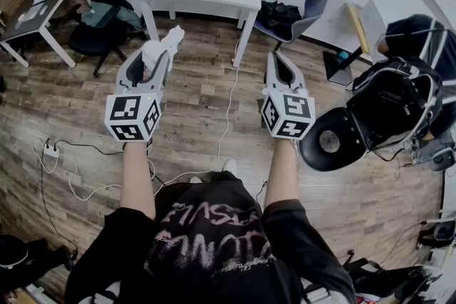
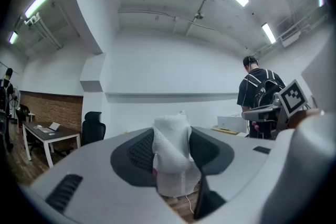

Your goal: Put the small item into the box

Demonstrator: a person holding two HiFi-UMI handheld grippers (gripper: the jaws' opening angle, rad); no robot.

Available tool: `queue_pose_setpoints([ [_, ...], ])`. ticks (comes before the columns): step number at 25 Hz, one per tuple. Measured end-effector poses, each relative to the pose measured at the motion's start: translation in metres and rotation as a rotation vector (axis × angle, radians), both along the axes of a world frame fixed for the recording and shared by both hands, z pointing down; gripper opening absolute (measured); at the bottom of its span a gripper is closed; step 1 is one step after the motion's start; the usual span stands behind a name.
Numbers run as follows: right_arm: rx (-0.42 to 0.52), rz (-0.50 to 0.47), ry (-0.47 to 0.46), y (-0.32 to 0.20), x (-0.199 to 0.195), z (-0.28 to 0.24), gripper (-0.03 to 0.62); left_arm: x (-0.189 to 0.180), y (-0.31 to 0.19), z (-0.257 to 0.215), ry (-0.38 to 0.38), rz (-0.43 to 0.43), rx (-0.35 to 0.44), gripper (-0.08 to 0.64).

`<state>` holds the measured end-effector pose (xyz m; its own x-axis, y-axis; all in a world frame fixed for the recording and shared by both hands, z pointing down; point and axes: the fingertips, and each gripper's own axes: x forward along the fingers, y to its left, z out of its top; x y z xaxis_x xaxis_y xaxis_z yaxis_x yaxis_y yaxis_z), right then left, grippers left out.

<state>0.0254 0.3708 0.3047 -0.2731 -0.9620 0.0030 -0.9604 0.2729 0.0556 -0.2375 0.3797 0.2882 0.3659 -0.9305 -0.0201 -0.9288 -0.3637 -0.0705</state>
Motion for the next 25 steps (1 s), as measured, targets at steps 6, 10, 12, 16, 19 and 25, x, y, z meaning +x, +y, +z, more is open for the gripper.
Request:
queue_pose_setpoints([
  [6, 0.001, -0.005, 0.002, 0.0022, -0.0005, 0.0018, 0.009, 0.0049, 0.003, 0.0008, -0.011, 0.007, 0.005, 0.181],
  [10, 0.011, -0.001, 0.016, 0.0052, -0.0052, 0.0009, 0.01, 0.0011, 0.0054, 0.0011, -0.007, 0.006, 0.007, 0.183],
  [12, 0.016, -0.003, 0.017, 0.006, -0.0068, 0.0001, 0.011, 0.0001, 0.0058, 0.0014, 0.002, 0.008, 0.007, 0.182],
  [16, 0.014, -0.004, 0.01, 0.0049, -0.0076, 0.0008, 0.011, -0.0018, 0.0049, 0.0013, 0.014, 0.009, 0.008, 0.183],
  [19, 0.015, -0.004, 0.007, 0.0064, -0.0086, -0.0002, 0.011, -0.0034, 0.0052, 0.0017, 0.012, 0.01, 0.006, 0.183],
  [25, 0.011, 0.004, 0.006, 0.0071, -0.0059, 0.0032, 0.011, 0.0002, 0.0038, 0.0067, 0.006, 0.02, -0.002, 0.183],
])
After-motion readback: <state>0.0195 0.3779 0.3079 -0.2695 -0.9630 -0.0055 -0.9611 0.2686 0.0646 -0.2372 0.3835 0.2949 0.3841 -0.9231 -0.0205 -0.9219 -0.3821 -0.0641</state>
